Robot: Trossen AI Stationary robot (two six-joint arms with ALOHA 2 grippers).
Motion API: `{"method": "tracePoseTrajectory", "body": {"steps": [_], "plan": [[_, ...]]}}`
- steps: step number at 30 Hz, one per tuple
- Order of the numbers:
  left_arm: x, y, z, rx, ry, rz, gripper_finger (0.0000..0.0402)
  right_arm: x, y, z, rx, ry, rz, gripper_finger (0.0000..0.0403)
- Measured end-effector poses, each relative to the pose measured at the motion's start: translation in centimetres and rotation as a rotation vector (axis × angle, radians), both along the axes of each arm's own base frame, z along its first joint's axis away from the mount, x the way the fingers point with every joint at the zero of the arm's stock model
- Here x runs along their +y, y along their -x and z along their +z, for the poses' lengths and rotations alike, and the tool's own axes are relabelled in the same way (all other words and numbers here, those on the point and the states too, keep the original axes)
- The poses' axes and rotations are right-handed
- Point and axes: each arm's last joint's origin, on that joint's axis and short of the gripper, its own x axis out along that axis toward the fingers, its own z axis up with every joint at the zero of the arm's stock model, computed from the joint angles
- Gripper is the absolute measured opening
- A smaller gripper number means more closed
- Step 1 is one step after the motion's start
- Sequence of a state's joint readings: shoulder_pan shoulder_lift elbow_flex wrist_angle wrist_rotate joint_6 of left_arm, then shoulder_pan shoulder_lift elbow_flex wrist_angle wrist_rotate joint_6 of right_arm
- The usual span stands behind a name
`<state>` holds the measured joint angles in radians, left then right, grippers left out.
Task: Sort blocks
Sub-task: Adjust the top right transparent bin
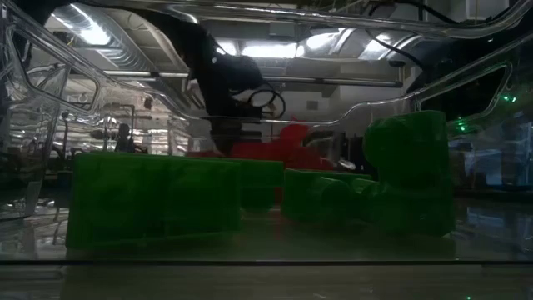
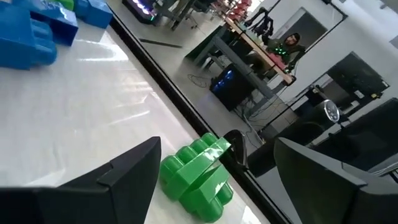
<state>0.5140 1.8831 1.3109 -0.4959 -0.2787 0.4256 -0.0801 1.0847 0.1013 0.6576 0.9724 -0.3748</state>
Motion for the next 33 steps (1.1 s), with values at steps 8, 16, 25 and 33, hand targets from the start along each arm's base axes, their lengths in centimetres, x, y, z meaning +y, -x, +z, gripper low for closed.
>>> {"method": "tracePoseTrajectory", "body": {"steps": [8,16,25,33], "plan": [[0.1,-0.1,-0.3,0.020,-0.008,-0.025,0.0269,-0.8,0.1,-0.1,0.005,-0.032,0.028,0.0312],[0.0,0.1,1.6,-0.048,-0.004,0.013,0.0269,-1.2,0.1,-0.1,-0.002,-0.033,0.009,0.0312],[4.0,1.8,4.0,-0.215,0.169,0.090,0.0269,-1.2,0.1,-0.1,-0.005,-0.037,0.021,0.0312],[4.8,2.2,1.8,-0.141,0.219,0.093,0.0269,-1.2,0.1,-0.1,-0.005,-0.039,0.028,0.0312]]}}
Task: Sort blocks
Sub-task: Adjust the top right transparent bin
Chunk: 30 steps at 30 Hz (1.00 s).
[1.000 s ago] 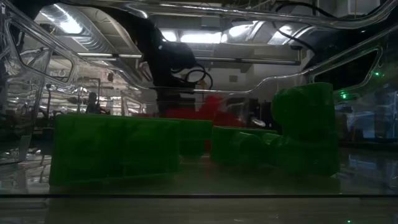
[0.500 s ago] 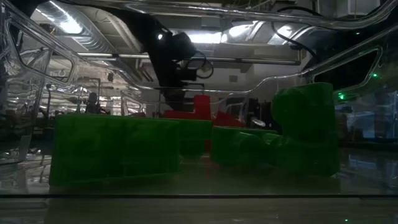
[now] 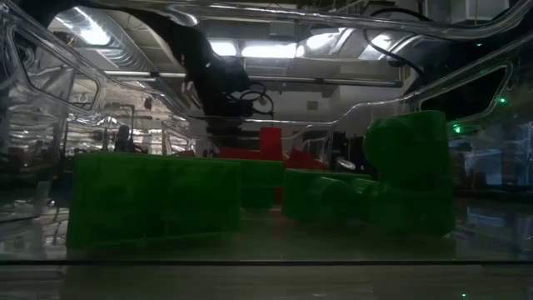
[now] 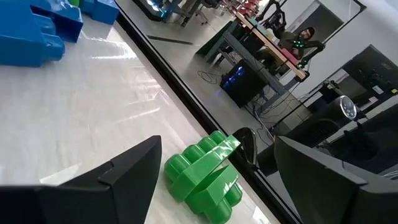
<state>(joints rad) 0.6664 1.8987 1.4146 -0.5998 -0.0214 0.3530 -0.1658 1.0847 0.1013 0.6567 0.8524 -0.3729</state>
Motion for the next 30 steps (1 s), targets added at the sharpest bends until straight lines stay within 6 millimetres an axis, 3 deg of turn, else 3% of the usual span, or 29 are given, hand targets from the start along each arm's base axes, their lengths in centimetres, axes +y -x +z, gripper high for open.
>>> {"method": "tracePoseTrajectory", "body": {"steps": [13,18,21,30], "plan": [[-1.8,-1.8,0.2,0.079,-0.121,-0.143,0.0269,0.0,0.0,0.0,0.000,-0.002,0.006,0.0312],[-3.3,-2.9,1.7,0.045,-0.090,-0.163,0.0269,0.0,0.0,0.0,0.001,-0.002,0.006,0.0312],[-3.8,-3.1,1.3,0.059,-0.056,-0.155,0.0269,0.0,0.0,0.0,0.001,-0.002,0.006,0.0312],[-0.9,-2.1,-1.1,0.154,-0.084,-0.054,0.0269,0.0,0.0,0.0,0.002,-0.005,0.014,0.0312]]}}
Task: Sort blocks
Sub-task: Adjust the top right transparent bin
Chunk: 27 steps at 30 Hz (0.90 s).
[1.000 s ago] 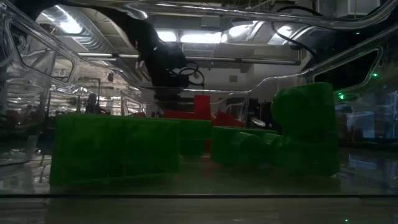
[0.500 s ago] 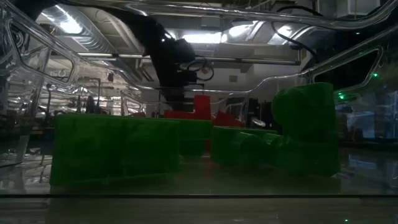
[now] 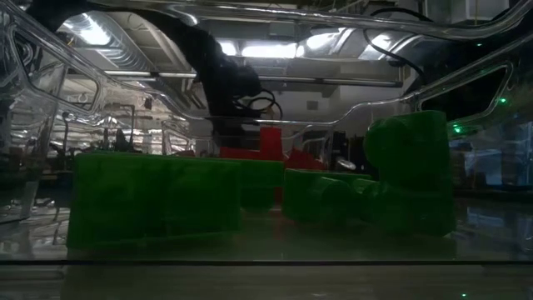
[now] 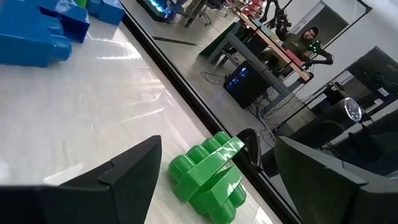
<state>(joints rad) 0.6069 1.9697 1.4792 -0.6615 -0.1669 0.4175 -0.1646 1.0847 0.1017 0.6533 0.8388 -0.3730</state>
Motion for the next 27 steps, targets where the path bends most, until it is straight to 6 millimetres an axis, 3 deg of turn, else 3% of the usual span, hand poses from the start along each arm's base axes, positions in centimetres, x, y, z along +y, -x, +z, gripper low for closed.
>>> {"method": "tracePoseTrajectory", "body": {"steps": [8,16,22,27], "plan": [[-0.7,0.4,-0.3,0.102,0.022,-0.109,0.0269,0.0,0.0,0.0,-0.003,0.003,-0.006,0.0312],[-0.6,0.7,0.1,0.097,0.027,-0.068,0.0269,0.0,0.0,0.0,-0.002,0.002,-0.005,0.0312],[-2.2,0.8,4.7,-0.039,-0.038,-0.037,0.0269,0.0,0.0,0.0,-0.001,0.004,-0.006,0.0312],[-4.7,1.4,8.8,-0.171,-0.063,-0.019,0.0269,0.0,0.0,0.0,0.014,0.013,-0.001,0.0312]]}}
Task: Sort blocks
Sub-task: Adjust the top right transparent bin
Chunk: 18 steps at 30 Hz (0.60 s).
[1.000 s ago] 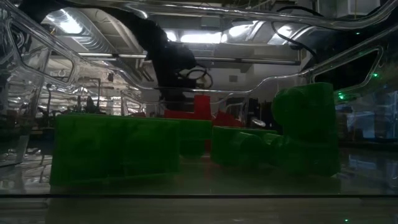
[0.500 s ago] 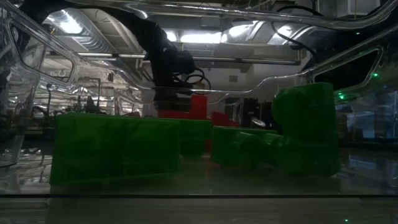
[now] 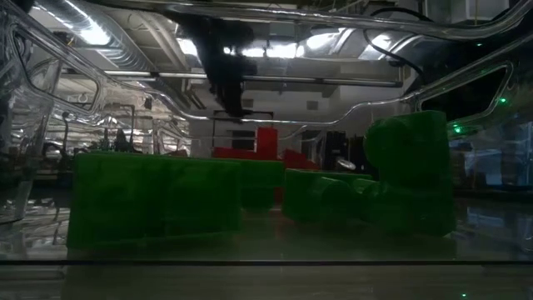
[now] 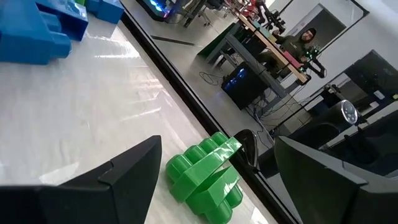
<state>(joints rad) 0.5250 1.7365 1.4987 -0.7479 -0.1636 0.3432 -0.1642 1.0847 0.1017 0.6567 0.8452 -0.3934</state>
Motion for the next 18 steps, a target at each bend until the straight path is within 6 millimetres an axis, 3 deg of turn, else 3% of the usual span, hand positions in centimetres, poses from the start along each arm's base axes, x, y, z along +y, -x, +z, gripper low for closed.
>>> {"method": "tracePoseTrajectory", "body": {"steps": [3,8,12,18], "plan": [[-1.9,0.3,1.4,-0.078,0.015,-0.035,0.0269,0.0,0.0,0.0,0.004,0.003,0.002,0.0312],[-5.7,0.6,1.4,-0.179,0.026,-0.120,0.0269,0.0,-0.1,0.0,0.003,-0.006,0.025,0.0312],[-8.3,1.0,-0.3,-0.266,0.019,-0.169,0.0269,0.1,-0.1,-0.1,0.005,-0.021,0.068,0.0312],[-11.1,1.4,-3.6,-0.262,0.145,-0.214,0.0269,0.2,-0.3,-0.1,-0.006,-0.041,0.135,0.0312]]}}
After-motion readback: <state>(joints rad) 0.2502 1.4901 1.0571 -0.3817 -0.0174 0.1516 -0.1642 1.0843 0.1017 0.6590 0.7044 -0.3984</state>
